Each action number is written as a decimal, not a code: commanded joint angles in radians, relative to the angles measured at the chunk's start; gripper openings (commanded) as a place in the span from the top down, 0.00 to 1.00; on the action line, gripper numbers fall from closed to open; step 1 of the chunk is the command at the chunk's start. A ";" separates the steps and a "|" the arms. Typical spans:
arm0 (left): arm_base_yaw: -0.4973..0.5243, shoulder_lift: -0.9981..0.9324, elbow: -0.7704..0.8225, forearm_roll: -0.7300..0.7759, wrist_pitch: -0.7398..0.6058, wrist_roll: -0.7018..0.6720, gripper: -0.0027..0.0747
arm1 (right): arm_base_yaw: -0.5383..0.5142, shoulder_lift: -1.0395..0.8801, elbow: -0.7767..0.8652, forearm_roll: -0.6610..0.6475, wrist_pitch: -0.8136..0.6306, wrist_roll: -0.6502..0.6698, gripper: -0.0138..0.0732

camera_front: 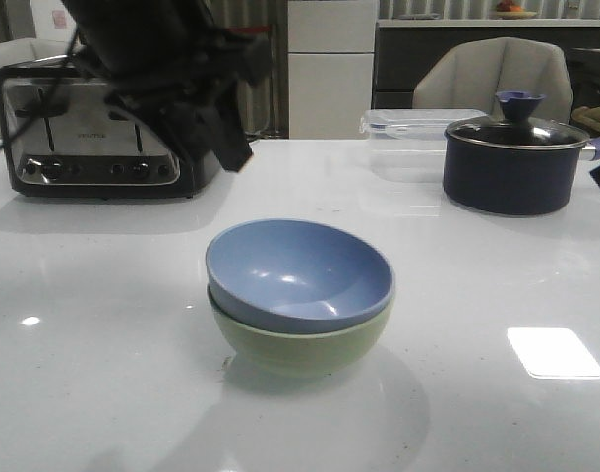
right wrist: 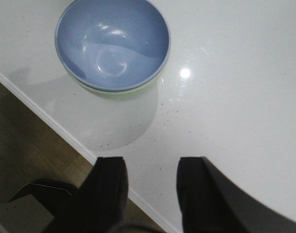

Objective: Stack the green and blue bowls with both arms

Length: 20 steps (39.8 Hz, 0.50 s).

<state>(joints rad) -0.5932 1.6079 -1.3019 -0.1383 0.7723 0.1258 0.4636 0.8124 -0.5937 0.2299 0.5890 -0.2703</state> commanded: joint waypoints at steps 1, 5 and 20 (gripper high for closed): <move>-0.007 -0.154 0.028 0.010 -0.028 0.003 0.54 | 0.001 -0.008 -0.027 0.003 -0.058 -0.010 0.40; -0.007 -0.275 0.099 0.012 -0.039 0.003 0.54 | 0.001 -0.008 -0.027 0.003 -0.058 -0.010 0.40; -0.007 -0.711 0.417 0.057 -0.044 0.003 0.54 | 0.001 -0.008 -0.027 0.003 -0.058 -0.010 0.40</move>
<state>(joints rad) -0.5932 0.9913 -0.9163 -0.0782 0.7769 0.1266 0.4636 0.8124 -0.5937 0.2299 0.5890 -0.2703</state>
